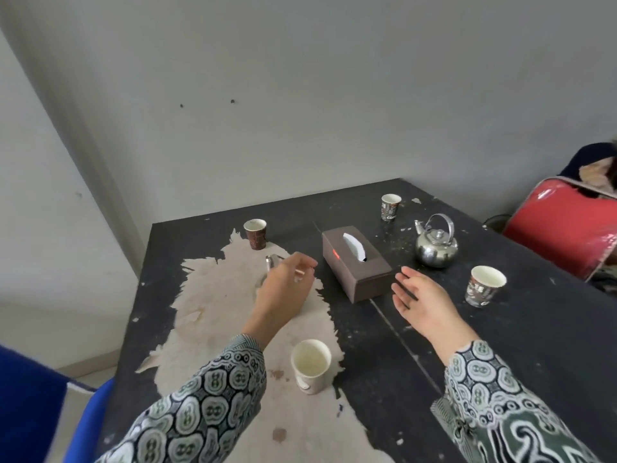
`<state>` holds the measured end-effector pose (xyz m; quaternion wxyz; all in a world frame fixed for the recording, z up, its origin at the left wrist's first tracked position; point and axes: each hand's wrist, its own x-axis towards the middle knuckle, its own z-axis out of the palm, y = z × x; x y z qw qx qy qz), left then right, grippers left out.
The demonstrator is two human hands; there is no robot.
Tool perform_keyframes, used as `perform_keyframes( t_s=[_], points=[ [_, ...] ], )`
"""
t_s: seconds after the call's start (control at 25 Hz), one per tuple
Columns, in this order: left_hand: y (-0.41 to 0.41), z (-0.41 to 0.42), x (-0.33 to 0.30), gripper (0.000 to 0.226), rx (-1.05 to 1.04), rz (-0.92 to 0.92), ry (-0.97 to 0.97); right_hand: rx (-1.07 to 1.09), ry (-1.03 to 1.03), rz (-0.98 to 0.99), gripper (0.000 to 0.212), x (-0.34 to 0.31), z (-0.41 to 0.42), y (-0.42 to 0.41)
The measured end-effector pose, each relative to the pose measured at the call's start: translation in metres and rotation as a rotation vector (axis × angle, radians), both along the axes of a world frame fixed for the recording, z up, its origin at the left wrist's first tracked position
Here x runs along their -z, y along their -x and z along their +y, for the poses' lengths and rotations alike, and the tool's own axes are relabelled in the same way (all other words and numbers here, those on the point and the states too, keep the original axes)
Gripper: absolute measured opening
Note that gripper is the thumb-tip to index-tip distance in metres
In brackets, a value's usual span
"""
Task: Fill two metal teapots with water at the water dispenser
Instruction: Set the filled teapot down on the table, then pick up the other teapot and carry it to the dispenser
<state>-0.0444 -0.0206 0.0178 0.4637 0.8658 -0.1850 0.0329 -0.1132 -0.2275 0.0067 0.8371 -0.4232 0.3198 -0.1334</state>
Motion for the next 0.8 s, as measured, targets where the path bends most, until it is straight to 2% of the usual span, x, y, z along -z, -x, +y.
perform_keyframes(
  t_s=[0.16, 0.36, 0.64, 0.8],
  points=[
    [0.008, -0.073, 0.004, 0.014, -0.072, 0.001, 0.02, -0.087, 0.054, 0.065, 0.027, 0.007, -0.084, 0.002],
    [0.016, -0.144, 0.002, 0.014, -0.058, 0.048, 0.005, -0.143, 0.152, 0.114, 0.023, 0.007, -0.158, 0.004],
    [0.02, -0.184, 0.014, 0.013, 0.055, 0.1, -0.129, -0.188, 0.468, 0.073, 0.018, 0.001, -0.213, 0.006],
    [0.008, -0.212, 0.015, 0.023, 0.106, 0.153, -0.162, -0.264, 0.572, 0.033, 0.016, -0.006, -0.239, -0.01]
  ],
)
